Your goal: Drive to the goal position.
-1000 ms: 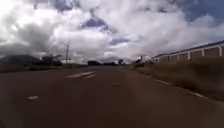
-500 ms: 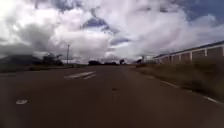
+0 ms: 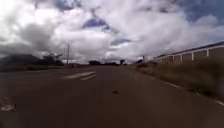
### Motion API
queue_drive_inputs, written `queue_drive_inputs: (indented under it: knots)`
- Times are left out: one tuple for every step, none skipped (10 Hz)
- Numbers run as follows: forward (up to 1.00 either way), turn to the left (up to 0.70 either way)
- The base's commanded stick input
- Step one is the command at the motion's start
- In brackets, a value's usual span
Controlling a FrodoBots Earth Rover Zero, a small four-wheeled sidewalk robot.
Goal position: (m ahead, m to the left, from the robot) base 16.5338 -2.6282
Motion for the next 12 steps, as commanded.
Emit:
queue_drive_inputs:
  knots:
    - [0.5,0.03]
    - [0.49,0.03]
    - [0.49,0.03]
    - [0.49,-0.04]
    - [0.49,-0.3]
    - [0.49,-0.46]
    - [0.49,-0.46]
    - [0.49,-0.2]
    - [0.49,-0.05]
    - [0.49,0.03]
    - [0.49,0.03]
    - [0.49,0.03]
